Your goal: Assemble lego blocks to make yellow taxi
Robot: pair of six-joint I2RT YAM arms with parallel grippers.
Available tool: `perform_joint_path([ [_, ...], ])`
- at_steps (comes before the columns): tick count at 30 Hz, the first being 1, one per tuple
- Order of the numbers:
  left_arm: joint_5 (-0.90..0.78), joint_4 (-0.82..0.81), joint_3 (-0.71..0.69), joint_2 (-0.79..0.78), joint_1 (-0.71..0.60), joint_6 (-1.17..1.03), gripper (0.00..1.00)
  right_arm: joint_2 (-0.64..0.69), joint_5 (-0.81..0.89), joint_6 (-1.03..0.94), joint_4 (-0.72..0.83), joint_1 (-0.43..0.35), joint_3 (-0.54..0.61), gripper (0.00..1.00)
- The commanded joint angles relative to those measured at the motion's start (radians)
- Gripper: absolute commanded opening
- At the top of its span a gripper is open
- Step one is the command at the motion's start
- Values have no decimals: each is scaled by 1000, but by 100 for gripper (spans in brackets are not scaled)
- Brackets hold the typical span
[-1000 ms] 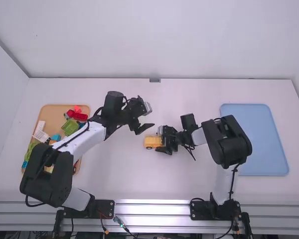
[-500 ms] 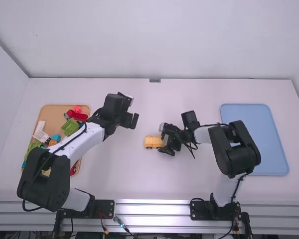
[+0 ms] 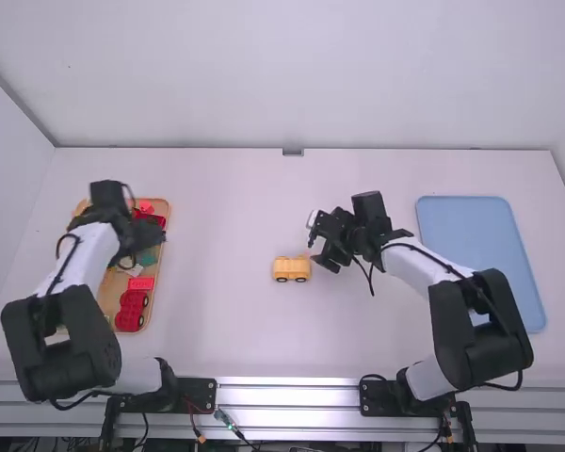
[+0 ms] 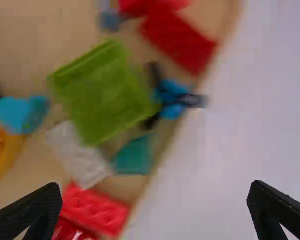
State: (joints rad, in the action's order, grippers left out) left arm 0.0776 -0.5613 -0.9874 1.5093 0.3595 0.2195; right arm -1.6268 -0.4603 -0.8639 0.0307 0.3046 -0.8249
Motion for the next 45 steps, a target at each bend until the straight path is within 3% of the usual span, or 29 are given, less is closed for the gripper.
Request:
perform_joint_path([
  [1, -67, -30, -7, -24, 111, -42, 99, 23, 16, 0, -10, -3, -33, 99],
  [7, -67, -7, -8, -23, 293, -199, 96, 24, 19, 8, 3, -10, -79, 99],
  [12, -185, -84, -63, 18, 399, -436, 87, 24, 20, 13, 124, -37, -172, 99],
  [15, -168, -153, -130, 73, 427, -534, 82, 24, 13, 30, 203, -55, -224, 99],
  [21, -143, -171, -182, 171, 402, -777, 77, 24, 9, 30, 213, -60, -235, 99],
  [23, -137, -163, -179, 210, 393, -821, 79, 24, 14, 30, 214, -50, -235, 99],
  [26, -136, -164, -175, 247, 394, -870, 64, 24, 17, 30, 210, -41, -238, 99],
  [35, -66, -69, -132, 283, 399, -852, 63, 24, 13, 30, 220, -47, -269, 99],
  [40, -65, -16, -92, 283, 400, -851, 54, 24, 13, 30, 210, -38, -269, 99],
  [45, -68, 31, -55, 283, 400, -814, 53, 24, 13, 27, 194, -38, -270, 99],
])
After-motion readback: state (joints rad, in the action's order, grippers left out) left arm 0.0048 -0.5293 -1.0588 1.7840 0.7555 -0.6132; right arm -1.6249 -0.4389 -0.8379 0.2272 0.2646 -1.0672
